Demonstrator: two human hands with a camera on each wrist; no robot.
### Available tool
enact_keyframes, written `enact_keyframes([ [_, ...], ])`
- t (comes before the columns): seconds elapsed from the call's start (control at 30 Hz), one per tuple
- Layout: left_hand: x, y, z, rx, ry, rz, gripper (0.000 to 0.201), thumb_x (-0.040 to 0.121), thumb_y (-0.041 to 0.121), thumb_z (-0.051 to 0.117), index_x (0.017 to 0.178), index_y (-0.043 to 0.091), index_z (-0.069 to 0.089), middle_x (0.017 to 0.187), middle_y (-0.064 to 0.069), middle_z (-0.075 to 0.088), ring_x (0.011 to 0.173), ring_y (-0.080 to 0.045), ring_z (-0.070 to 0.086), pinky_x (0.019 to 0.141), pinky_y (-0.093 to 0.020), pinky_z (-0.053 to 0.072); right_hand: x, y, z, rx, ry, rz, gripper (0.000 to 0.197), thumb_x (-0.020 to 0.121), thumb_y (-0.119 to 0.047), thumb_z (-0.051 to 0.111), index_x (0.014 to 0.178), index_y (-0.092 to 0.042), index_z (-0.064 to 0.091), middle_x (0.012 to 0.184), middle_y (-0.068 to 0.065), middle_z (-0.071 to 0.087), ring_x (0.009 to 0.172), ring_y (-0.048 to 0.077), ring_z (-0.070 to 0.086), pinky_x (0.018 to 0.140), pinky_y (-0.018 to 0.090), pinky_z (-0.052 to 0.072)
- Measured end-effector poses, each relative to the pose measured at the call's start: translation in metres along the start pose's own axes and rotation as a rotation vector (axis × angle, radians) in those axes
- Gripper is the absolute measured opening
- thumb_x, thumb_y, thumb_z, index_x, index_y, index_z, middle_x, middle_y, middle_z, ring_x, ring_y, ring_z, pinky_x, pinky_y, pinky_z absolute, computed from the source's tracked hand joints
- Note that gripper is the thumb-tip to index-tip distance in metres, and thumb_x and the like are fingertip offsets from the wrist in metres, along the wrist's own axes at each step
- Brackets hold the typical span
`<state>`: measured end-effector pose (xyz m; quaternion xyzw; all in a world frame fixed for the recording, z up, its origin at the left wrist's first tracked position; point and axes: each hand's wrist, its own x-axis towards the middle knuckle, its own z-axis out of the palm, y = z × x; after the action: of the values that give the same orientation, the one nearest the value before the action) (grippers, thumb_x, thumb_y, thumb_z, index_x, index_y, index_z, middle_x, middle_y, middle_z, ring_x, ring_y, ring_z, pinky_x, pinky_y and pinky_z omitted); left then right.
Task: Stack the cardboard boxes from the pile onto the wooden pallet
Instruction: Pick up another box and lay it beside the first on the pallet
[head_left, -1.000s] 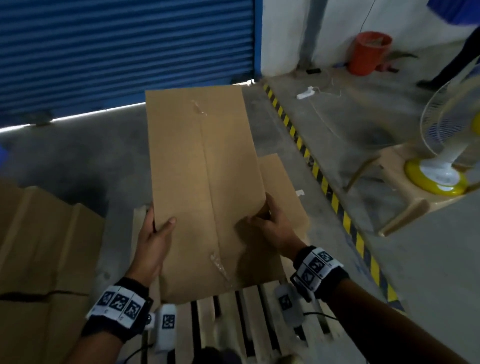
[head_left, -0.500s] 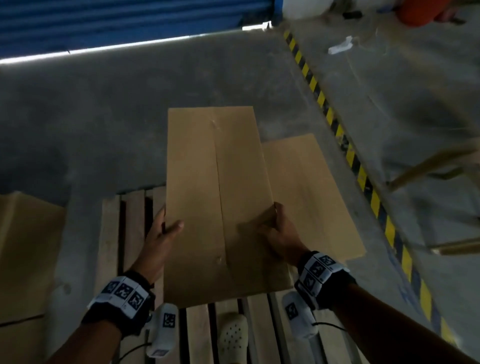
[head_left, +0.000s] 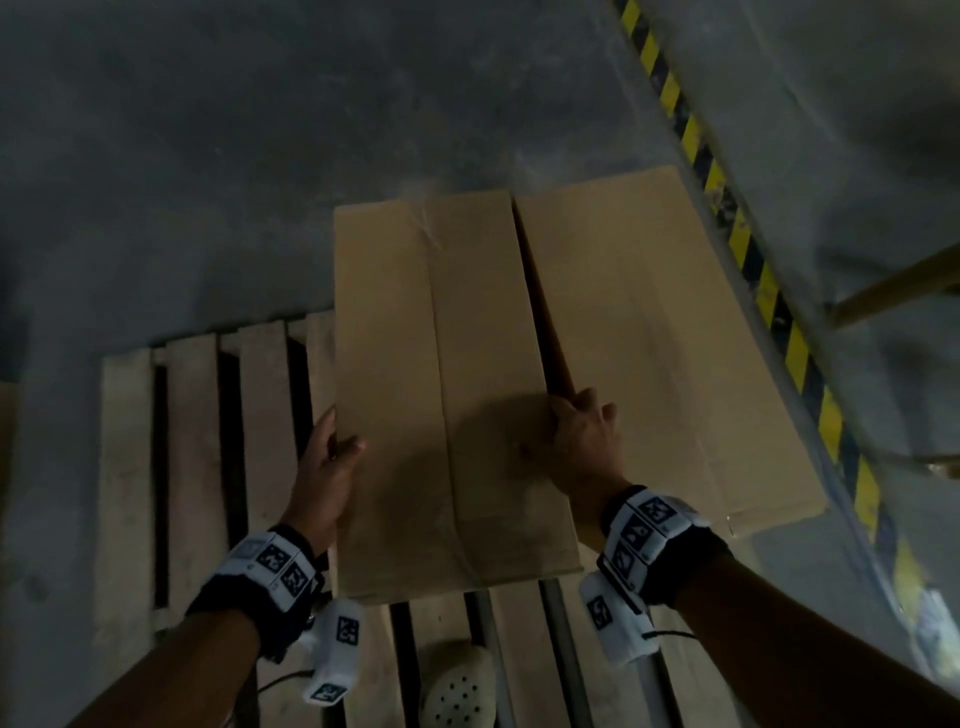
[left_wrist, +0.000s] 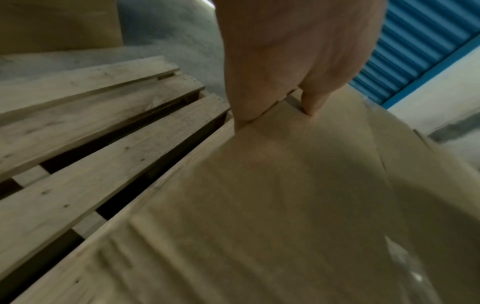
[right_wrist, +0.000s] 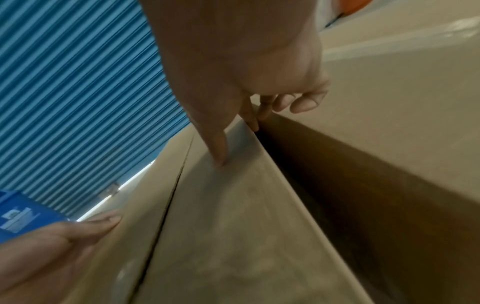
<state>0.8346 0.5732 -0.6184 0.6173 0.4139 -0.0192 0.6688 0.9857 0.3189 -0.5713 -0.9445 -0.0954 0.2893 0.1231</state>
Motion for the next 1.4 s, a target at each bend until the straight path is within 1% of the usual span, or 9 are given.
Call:
enact_keyframes([
  [0.2, 0.012, -0.018, 0.010, 0.150, 0.076, -0.020, 0.061, 0.099, 0.037, 0.055, 0.154, 0.043, 0.029, 0.157, 0.006, 0.041, 0.142, -0.021, 0.041, 0.118, -0.052, 0.033, -0.004, 0.020, 0.003, 0.007, 0.106, -0.028, 0.062, 0.088, -0.041, 0.063, 0.144, -0.024, 0.041, 0.134, 0.004, 0.039, 0.118, 0.029, 0.035, 0.092, 0.042, 0.039],
  [0.53, 0.020, -0.025, 0.032, 0.176, 0.055, -0.020, 0.062, 0.105, 0.027, 0.048, 0.158, 0.041, 0.021, 0.164, 0.007, 0.027, 0.149, -0.018, 0.029, 0.123, -0.048, 0.026, -0.008, 0.044, -0.011, -0.093, 0.045, -0.145, 0.066, 0.090, -0.032, 0.055, 0.151, -0.025, 0.031, 0.149, -0.001, 0.030, 0.130, 0.029, 0.031, 0.099, 0.046, 0.040],
  [0.63, 0.010, -0.018, 0.043, 0.586, 0.113, 0.088, 0.072, 0.102, 0.026, 0.055, 0.162, 0.020, 0.014, 0.167, -0.012, 0.017, 0.153, -0.034, 0.017, 0.122, -0.055, 0.022, -0.008, 0.056, -0.024, -0.029, -0.003, -0.227, 0.061, 0.093, -0.026, 0.057, 0.150, -0.023, 0.036, 0.153, 0.000, 0.033, 0.135, 0.029, 0.031, 0.104, 0.047, 0.042],
  [0.7, -0.011, -0.006, 0.067, 0.918, 0.147, 0.333, 0.071, 0.101, 0.028, 0.057, 0.158, 0.003, 0.022, 0.164, -0.026, 0.017, 0.151, -0.045, 0.014, 0.119, -0.060, 0.023, -0.013, 0.069, -0.032, 0.014, 0.014, -0.251, 0.059, 0.093, -0.024, 0.059, 0.148, -0.020, 0.040, 0.154, 0.002, 0.034, 0.138, 0.027, 0.031, 0.107, 0.047, 0.041],
  [0.8, -0.056, 0.002, 0.117, 1.059, -0.058, 0.650, 0.072, 0.097, 0.048, 0.040, 0.154, 0.004, 0.033, 0.160, -0.028, 0.025, 0.149, -0.047, 0.021, 0.117, -0.062, 0.026, -0.031, 0.090, -0.035, -0.078, 0.034, -0.303, 0.065, 0.086, -0.024, 0.064, 0.146, -0.025, 0.042, 0.159, 0.001, 0.027, 0.147, 0.024, 0.019, 0.114, 0.046, 0.033],
  [1.0, -0.092, -0.034, 0.195, 1.288, -0.358, 0.604, 0.113, 0.073, 0.094, 0.012, 0.161, 0.025, -0.002, 0.167, -0.011, -0.016, 0.153, -0.030, -0.019, 0.118, -0.061, -0.006, -0.071, 0.137, -0.010, -0.468, -0.161, -0.450, 0.109, 0.081, -0.058, 0.067, 0.156, -0.035, -0.008, 0.160, 0.002, -0.029, 0.148, 0.029, -0.025, 0.119, 0.058, -0.003],
  [1.07, -0.094, -0.044, 0.202, 1.363, -0.325, 0.542, 0.109, 0.079, 0.089, 0.030, 0.161, 0.026, -0.004, 0.168, -0.012, -0.015, 0.154, -0.035, -0.007, 0.118, -0.068, 0.005, -0.076, 0.153, 0.006, -0.470, -0.136, -0.433, 0.119, 0.076, -0.048, 0.076, 0.156, -0.032, -0.010, 0.159, 0.004, -0.028, 0.150, 0.034, -0.017, 0.118, 0.063, 0.005],
  [1.17, -0.101, -0.043, 0.209, 1.428, -0.296, 0.507, 0.100, 0.090, 0.059, 0.061, 0.162, 0.025, -0.001, 0.168, -0.011, -0.012, 0.152, -0.038, 0.009, 0.118, -0.060, 0.022, -0.074, 0.160, 0.022, -0.356, 0.011, -0.408, 0.108, 0.071, -0.018, 0.081, 0.156, -0.031, 0.016, 0.166, 0.008, 0.004, 0.150, 0.040, 0.011, 0.114, 0.064, 0.024],
  [1.4, -0.105, -0.033, 0.209, 1.431, -0.315, 0.488, 0.096, 0.091, 0.045, 0.065, 0.161, 0.027, 0.002, 0.169, -0.008, -0.010, 0.154, -0.033, 0.004, 0.119, -0.056, 0.026, -0.075, 0.157, 0.027, -0.293, 0.063, -0.373, 0.095, 0.081, -0.012, 0.070, 0.157, -0.034, 0.018, 0.166, 0.007, 0.001, 0.151, 0.039, 0.004, 0.119, 0.060, 0.016],
])
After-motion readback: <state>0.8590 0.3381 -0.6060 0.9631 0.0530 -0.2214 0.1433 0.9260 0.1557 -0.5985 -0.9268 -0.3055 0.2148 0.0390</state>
